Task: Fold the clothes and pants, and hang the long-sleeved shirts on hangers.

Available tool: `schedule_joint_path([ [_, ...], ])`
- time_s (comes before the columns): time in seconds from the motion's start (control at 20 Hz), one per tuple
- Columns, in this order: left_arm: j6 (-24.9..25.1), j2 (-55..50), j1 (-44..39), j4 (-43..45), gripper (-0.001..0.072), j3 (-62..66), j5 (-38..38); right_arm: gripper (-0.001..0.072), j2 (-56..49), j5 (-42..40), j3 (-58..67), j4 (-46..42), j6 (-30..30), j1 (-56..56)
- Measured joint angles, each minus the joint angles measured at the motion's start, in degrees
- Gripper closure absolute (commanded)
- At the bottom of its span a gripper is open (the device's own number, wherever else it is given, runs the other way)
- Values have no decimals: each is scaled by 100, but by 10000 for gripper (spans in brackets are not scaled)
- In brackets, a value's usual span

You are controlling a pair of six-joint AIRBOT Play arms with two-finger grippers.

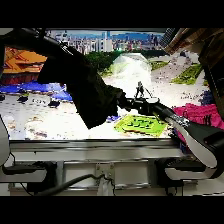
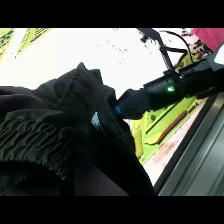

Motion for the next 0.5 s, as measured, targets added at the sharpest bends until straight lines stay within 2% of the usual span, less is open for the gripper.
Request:
schedule_joint_path([
  [0.25,-81,254,33,2,703,0,264,696,348,407,662,-63,-372,-162],
  [0.5,-302,1220,76,284,703,0,1320,696,1773,883,1648,-1147,-487,-920],
])
